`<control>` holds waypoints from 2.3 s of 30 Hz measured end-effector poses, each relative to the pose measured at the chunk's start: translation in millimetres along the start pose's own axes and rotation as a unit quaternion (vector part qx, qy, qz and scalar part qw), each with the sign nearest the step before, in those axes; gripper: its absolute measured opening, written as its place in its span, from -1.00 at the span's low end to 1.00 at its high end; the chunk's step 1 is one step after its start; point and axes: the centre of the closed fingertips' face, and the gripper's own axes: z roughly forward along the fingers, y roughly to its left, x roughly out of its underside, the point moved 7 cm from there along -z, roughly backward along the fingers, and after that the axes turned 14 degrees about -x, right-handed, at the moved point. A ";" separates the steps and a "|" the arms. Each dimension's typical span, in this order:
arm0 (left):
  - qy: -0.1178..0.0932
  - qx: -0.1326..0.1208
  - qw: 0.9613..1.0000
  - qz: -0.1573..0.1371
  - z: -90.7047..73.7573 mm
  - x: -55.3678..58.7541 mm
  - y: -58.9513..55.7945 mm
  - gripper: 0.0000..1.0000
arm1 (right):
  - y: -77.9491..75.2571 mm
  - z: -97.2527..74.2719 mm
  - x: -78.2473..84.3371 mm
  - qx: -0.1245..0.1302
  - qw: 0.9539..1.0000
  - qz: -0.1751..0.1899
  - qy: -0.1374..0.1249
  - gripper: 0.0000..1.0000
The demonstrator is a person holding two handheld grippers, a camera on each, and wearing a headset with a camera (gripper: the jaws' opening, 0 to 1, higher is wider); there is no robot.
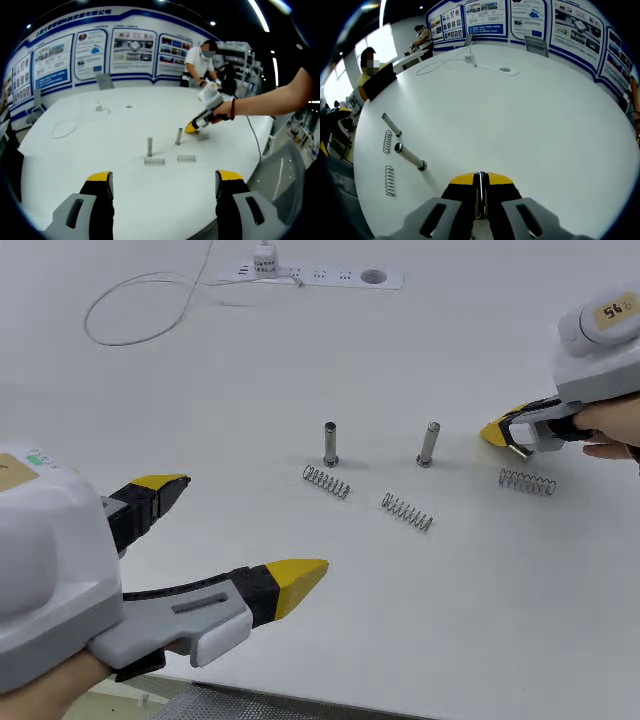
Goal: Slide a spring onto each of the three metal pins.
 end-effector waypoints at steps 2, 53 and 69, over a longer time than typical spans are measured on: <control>-0.002 -0.001 1.000 -0.001 -0.4 -0.8 0.2 0.71 | 1.4 -2.2 -2.9 -0.006 1.000 0.016 -0.021 -0.85; -0.035 0.003 0.999 0.007 -12.4 -15.0 -5.6 0.70 | 27.9 -59.7 6.3 0.019 0.996 -0.031 -0.077 -0.85; -0.034 0.005 0.999 0.007 -11.9 -15.2 -5.7 0.68 | 19.1 -50.5 6.2 0.019 0.998 -0.028 -0.051 -0.75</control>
